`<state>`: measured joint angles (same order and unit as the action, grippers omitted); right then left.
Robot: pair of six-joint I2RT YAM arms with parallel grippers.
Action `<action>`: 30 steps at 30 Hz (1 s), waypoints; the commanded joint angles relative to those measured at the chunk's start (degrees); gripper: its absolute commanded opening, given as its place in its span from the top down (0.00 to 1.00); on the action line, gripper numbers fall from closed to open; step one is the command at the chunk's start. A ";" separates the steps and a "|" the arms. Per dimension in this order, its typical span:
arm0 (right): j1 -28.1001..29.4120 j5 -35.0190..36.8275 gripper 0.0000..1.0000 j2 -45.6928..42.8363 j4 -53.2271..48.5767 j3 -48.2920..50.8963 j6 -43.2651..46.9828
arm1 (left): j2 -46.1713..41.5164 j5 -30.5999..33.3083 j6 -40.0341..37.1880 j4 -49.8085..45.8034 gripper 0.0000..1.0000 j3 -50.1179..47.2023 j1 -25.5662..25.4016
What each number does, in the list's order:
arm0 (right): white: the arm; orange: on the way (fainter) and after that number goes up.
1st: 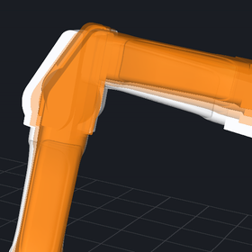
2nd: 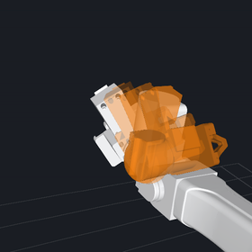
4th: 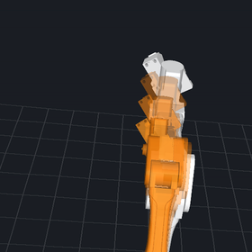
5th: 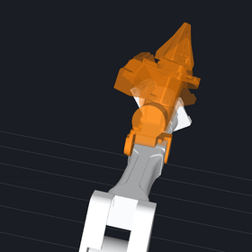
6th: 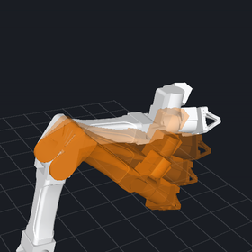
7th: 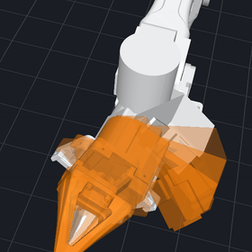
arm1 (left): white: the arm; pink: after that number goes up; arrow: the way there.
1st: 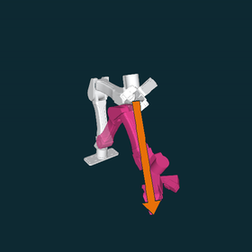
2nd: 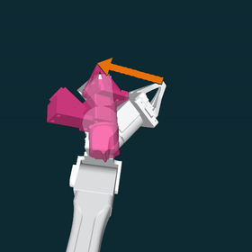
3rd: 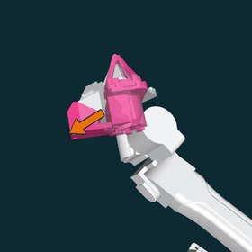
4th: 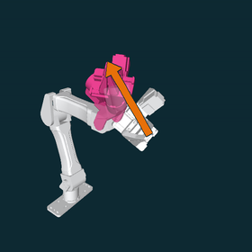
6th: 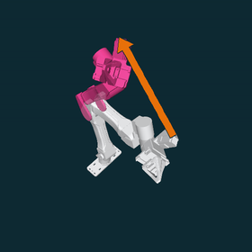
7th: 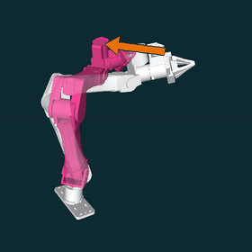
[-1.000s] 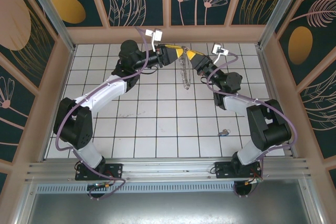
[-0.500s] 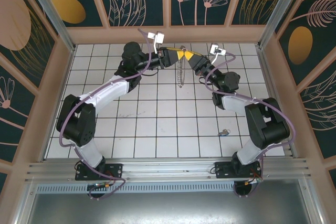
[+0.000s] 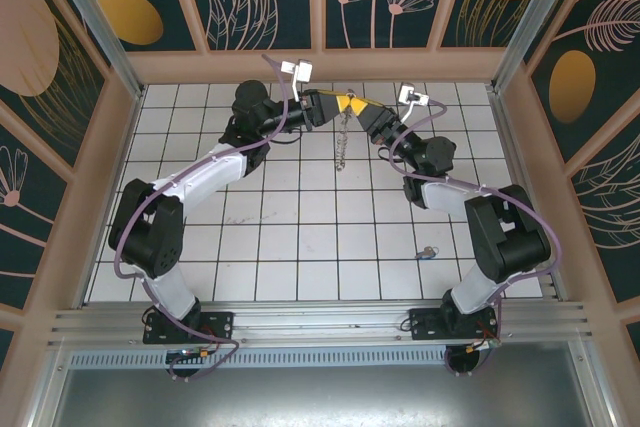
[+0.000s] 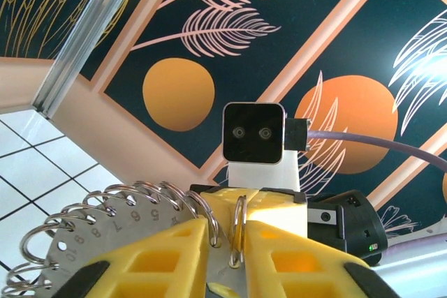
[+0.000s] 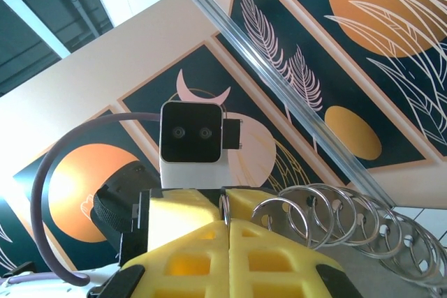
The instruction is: Put the keys on the keyring
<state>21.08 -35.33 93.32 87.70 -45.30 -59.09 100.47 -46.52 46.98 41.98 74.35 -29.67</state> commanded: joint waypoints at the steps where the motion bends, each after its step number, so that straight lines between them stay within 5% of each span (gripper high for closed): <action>1: 0.86 0.26 1.00 0.33 4.31 -1.74 -0.68 | 1.03 -0.66 1.17 4.14 0.87 -0.08 0.14; 9: 0.73 0.42 1.00 0.17 2.64 -1.91 -1.18 | 1.47 -1.21 2.35 5.18 1.00 -0.26 0.14; 14: -1.11 0.29 0.61 -1.84 -1.19 -0.28 -1.91 | 0.55 -1.20 -2.86 -1.18 1.00 0.59 0.14; 30: -7.54 -11.05 0.56 -11.88 -27.33 1.83 8.31 | 3.20 -8.01 -26.32 -31.34 1.00 13.03 0.14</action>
<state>13.89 -41.65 82.98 65.89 -41.87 -55.18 102.43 -51.03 26.85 16.51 84.14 -29.56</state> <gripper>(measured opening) 0.442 0.045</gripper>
